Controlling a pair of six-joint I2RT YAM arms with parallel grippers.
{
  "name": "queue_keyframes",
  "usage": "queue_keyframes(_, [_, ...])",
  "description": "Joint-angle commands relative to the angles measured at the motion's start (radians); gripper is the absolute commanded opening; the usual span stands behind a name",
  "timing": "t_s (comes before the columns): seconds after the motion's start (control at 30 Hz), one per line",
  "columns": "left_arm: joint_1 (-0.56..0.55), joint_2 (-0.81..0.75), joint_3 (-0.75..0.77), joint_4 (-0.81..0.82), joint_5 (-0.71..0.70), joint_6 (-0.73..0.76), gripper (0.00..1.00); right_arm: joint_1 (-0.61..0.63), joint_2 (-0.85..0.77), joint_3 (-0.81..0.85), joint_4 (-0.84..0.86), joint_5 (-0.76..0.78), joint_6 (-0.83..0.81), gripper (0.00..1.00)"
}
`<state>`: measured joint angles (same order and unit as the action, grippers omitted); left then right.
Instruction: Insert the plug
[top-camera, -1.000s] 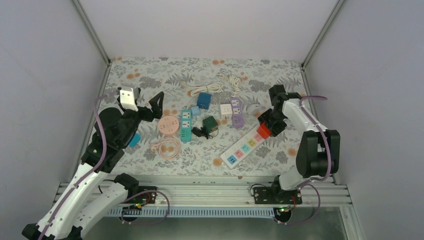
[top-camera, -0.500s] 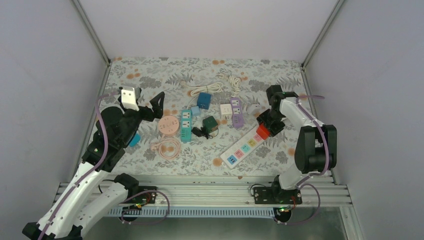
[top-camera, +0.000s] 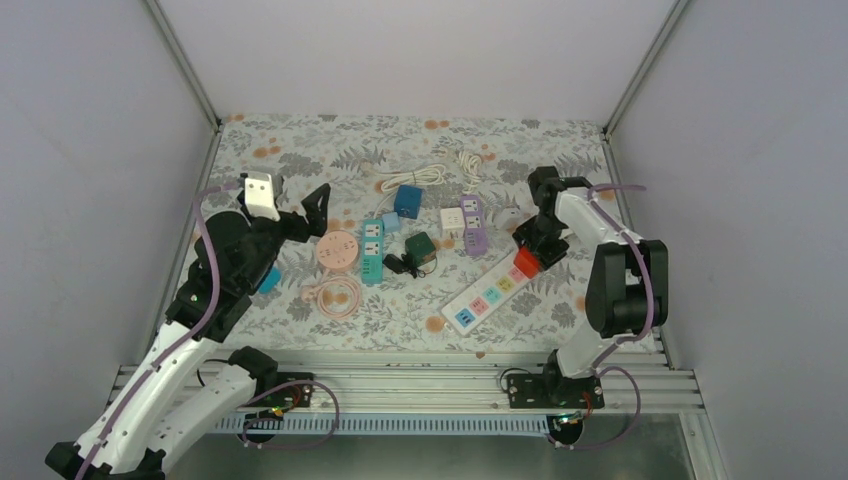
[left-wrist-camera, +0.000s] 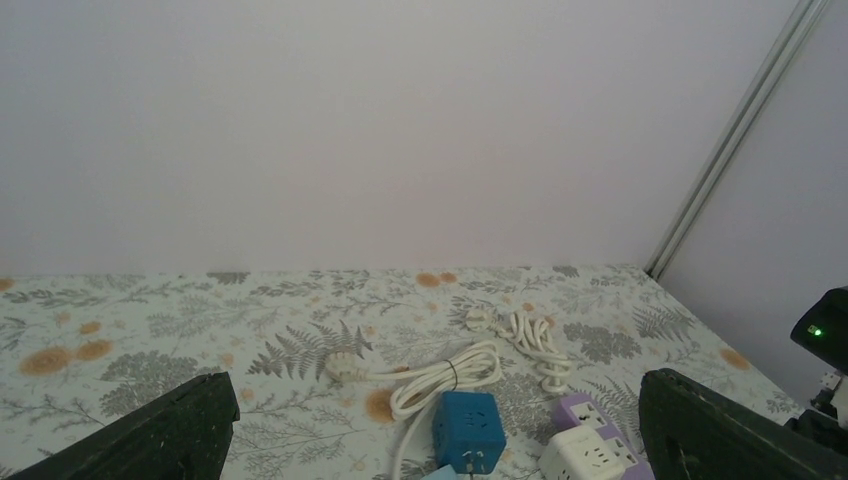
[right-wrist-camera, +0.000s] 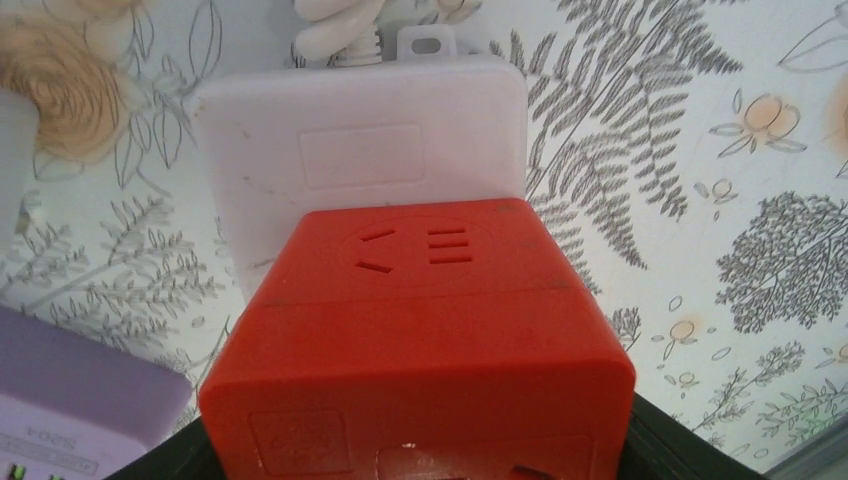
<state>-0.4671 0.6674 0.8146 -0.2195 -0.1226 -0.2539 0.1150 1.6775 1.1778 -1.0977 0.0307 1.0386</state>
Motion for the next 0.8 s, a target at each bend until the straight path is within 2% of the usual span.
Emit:
queue_keyframes(0.0, [0.001,0.007,0.016,-0.003,-0.007,0.01,1.0,-0.094,0.094,-0.035,0.101,0.209,0.008,0.17])
queue_keyframes(0.37, [0.001,0.012,0.022,-0.001,-0.017,0.013,1.0,-0.118,0.108,0.032,0.075,0.203,0.019,0.2])
queue_keyframes(0.5, [0.001,0.019,0.026,-0.005,-0.008,0.014,1.0,-0.118,0.107,0.029,0.107,0.161,0.006,0.25])
queue_keyframes(0.53, [0.0,0.021,0.027,-0.006,-0.008,0.015,1.0,-0.118,0.1,0.027,0.112,0.156,0.004,0.29])
queue_keyframes(0.6, [0.001,0.025,0.027,-0.006,-0.006,0.013,1.0,-0.118,0.07,0.019,0.133,0.148,-0.012,0.49])
queue_keyframes(0.63, [0.001,0.027,0.029,-0.004,-0.001,0.014,1.0,-0.118,0.054,0.016,0.139,0.147,-0.018,0.69])
queue_keyframes(0.7, [0.001,0.033,0.031,-0.001,0.022,0.015,1.0,-0.118,0.02,0.018,0.138,0.154,-0.037,0.94])
queue_keyframes(0.73, [0.001,0.034,0.031,0.005,0.037,0.016,1.0,-0.115,0.001,0.02,0.139,0.161,-0.058,0.99])
queue_keyframes(0.77, [0.0,0.037,0.03,0.014,0.052,0.017,1.0,-0.111,-0.006,0.027,0.139,0.167,-0.083,1.0])
